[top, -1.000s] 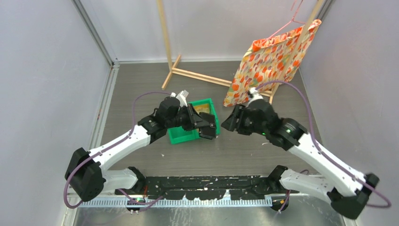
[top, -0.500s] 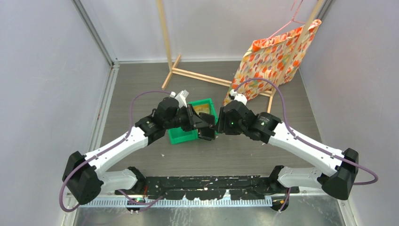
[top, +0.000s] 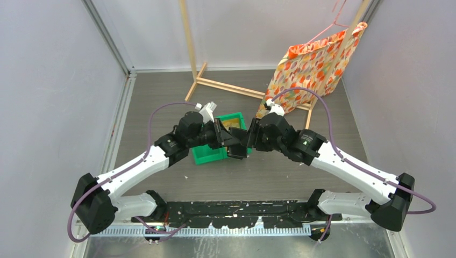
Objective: Take the credit cards out of the card holder
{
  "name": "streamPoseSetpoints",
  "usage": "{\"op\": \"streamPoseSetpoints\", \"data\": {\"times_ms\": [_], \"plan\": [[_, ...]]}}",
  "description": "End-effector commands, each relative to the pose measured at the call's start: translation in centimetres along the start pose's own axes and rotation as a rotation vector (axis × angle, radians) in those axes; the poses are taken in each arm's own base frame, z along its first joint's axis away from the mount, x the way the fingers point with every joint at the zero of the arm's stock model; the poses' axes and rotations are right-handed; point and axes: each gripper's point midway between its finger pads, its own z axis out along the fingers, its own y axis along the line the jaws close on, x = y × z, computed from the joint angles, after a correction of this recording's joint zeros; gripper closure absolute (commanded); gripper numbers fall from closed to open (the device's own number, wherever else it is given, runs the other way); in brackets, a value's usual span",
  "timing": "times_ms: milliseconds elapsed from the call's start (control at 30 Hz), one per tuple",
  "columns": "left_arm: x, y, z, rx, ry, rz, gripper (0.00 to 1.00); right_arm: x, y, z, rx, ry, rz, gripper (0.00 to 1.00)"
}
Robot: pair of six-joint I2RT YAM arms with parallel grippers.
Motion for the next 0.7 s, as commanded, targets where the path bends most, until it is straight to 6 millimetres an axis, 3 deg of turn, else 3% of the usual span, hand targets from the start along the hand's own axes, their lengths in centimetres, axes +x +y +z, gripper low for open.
{"op": "streamPoseSetpoints", "data": {"times_ms": [0,267,433,667], "plan": [[-1.6,-2.6,-0.9,0.113,-0.100,0.103,0.99,-2.0,2.8,-0.9,-0.108,-0.067,0.081,0.46],[-2.7,-2.7,-1.3,0.171,-0.255,0.194,0.99,-2.7,2.6,-0.4,-0.056,-0.085,0.114,0.49],[-2.2,-3.0,-1.0,0.186,-0.262,0.241,1.00,-2.7,3.8,0.1,-0.073,-0.053,0.117,0.53],[-2.4,-3.5,-1.4,0.198,-0.325,0.288,0.99,-1.4,2.8,0.8,-0.031,-0.014,0.134,0.57]]}}
